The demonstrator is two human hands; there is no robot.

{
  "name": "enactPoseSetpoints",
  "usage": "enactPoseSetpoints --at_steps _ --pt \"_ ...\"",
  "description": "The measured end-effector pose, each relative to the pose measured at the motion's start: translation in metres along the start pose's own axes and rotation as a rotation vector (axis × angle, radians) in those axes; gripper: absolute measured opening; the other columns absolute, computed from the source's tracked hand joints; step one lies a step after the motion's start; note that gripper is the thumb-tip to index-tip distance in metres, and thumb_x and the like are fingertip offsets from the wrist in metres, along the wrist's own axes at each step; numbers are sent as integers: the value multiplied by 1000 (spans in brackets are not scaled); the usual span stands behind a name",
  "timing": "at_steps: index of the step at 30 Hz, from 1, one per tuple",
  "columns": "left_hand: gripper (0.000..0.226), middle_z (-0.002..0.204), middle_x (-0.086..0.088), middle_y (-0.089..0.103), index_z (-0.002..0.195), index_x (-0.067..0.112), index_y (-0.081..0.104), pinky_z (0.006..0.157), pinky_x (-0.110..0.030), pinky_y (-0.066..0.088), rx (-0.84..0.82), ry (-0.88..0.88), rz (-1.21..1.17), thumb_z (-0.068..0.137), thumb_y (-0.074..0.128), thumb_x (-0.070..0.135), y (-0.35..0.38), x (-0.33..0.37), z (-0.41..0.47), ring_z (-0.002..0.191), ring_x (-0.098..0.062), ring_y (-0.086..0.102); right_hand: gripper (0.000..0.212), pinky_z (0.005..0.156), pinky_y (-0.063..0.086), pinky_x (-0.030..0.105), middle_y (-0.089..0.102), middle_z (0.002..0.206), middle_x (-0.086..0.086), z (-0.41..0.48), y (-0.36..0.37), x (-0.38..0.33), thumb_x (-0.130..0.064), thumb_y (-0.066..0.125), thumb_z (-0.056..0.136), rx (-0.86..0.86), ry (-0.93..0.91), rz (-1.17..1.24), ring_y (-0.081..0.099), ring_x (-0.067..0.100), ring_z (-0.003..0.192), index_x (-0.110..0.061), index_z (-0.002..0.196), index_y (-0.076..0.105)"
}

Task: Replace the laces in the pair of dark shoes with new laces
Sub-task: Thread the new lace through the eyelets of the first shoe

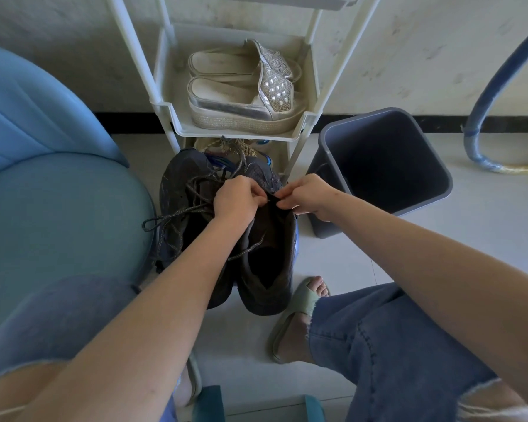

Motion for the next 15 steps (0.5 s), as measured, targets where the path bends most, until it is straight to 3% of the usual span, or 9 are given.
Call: enactPoseSetpoints --at_steps 5,10,15 --pt "10 94 -3 72 93 20 73 83 -36 51 97 -56 -11 87 66 21 9 2 -4 92 -20 65 22 68 54 20 64 99 8 0 0 0 3 68 82 -17 -14 4 61 13 78 -5 102 71" --pt "12 97 1 71 96 20 73 75 -31 48 153 -91 -80 89 64 22 11 1 -4 93 -19 64 21 63 53 18 65 102 9 -1 0 0 4 68 82 -25 -25 9 61 12 77 -7 100 71" --pt "11 96 0 71 96 19 73 78 -33 51 147 -78 -56 88 65 23 12 2 -5 93 -19 64 19 64 53 19 64 98 7 -2 0 -1 3 68 82 -15 -31 -21 60 11 73 -6 98 70"
Point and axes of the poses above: each hand's wrist, its own z-axis towards the middle knuckle, its own y-axis out of the palm, x = y × z, the point moved 2 cm from there along z, towards the middle knuckle
